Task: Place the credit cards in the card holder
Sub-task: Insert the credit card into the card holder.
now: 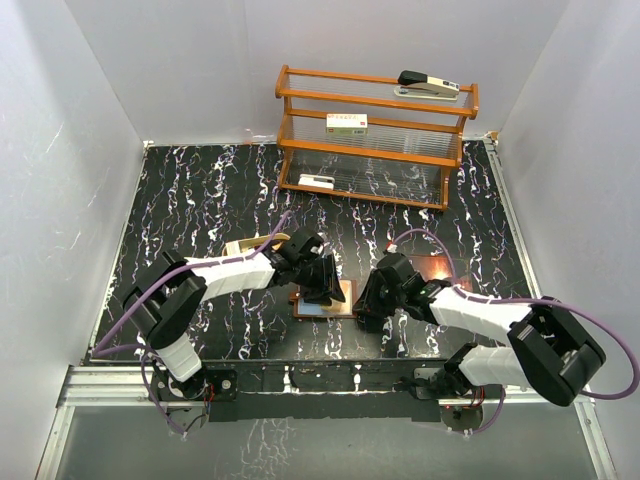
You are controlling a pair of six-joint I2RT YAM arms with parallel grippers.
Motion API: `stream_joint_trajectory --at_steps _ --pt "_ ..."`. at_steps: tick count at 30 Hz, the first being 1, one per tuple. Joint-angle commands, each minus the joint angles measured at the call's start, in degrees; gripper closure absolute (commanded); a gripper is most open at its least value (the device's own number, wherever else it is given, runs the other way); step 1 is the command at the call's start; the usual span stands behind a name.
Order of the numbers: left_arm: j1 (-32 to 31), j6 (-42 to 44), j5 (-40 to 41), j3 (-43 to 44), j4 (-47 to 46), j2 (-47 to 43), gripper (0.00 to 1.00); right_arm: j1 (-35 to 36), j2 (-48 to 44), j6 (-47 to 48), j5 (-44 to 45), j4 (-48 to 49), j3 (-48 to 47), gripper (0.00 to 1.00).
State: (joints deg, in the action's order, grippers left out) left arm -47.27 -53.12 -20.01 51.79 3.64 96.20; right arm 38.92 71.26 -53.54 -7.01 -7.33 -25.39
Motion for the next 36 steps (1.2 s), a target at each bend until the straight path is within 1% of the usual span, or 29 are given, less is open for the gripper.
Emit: stream_joint_trajectory --at_steps 1,3,7,10,14,17,21,25,28,32,36 --pt "0.68 5.87 5.65 5.52 10.72 -3.17 0.55 0.36 -3.22 0.83 1.57 -0.76 -1.35 0.81" --pt "1.52 7.12 6.73 5.14 12.11 -3.73 0.53 0.37 -4.21 0.84 1.36 -0.48 -1.95 0.8" --pt "2.56 7.49 5.44 3.62 11.34 -3.45 0.52 0.32 -4.5 0.63 0.53 0.01 -3.82 0.8" --pt "2.79 7.42 4.56 3.42 11.1 -2.22 0.51 0.59 -3.26 0.65 0.16 0.22 -5.75 0.77" --pt "3.07 7.37 4.96 2.48 10.23 -2.14 0.51 1.04 -0.7 0.63 -0.53 1.72 -7.54 0.77" --pt "3.64 6.85 3.3 1.08 8.66 -1.49 0.51 1.07 2.26 0.33 -1.71 4.39 -7.4 0.77" --pt "3.67 5.54 1.51 -0.41 6.27 -1.43 0.51 1.41 6.45 -0.43 -2.04 5.5 -6.51 0.78" --pt "3.67 2.97 -1.6 -2.31 2.38 -1.41 0.52 1.58 7.83 -1.61 -1.9 6.97 -4.44 0.79" --pt "3.69 1.54 -3.42 -3.12 -0.06 -1.42 0.54 1.69 7.47 -2.16 -1.45 7.06 -3.39 0.79" --pt "3.67 0.72 -3.76 -2.87 -0.81 -2.63 0.63 1.73 7.05 -2.49 -1.06 7.31 -2.36 0.79" --pt "3.67 0.65 -2.43 -2.82 0.29 -3.78 0.7 1.77 7.46 -2.83 -0.99 7.66 -1.64 0.8"
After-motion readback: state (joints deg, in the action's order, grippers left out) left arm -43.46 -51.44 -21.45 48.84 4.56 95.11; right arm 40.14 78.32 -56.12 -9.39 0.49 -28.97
